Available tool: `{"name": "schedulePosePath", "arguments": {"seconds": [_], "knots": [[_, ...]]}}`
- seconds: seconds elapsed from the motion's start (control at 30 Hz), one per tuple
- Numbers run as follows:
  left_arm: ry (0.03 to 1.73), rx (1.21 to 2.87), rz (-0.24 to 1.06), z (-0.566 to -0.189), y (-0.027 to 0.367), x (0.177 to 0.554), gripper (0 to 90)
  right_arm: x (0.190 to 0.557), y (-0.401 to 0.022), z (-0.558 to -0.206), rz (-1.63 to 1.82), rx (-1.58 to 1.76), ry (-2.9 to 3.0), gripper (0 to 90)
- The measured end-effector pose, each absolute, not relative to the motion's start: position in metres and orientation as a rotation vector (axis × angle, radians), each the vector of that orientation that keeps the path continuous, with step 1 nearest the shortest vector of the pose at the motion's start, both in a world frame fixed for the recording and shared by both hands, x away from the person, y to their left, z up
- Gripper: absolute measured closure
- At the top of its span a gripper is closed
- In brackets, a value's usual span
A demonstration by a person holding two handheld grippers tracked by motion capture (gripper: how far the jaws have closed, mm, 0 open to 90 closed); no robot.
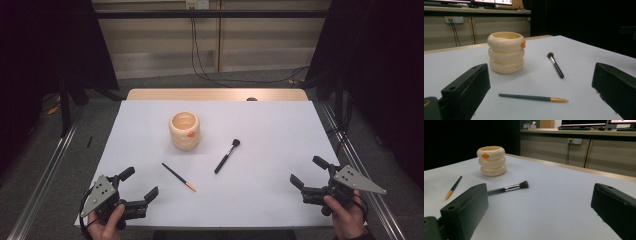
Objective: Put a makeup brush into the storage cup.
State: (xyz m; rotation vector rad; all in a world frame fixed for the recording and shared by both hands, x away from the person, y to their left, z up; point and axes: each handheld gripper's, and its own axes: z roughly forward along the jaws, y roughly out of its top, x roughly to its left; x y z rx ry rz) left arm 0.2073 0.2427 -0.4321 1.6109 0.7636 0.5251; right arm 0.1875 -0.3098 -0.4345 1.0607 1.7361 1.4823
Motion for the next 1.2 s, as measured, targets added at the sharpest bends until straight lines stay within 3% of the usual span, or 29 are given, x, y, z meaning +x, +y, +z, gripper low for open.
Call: {"name": "schedulePosePath", "arguments": {"seconds": [1.2], "knots": [[0.689, 1.654, 0.523, -0.389, 0.204, 0.27, 1.5, 0.19, -0.308, -0.435, 1.483, 1.057, 1.744, 0.2]]}}
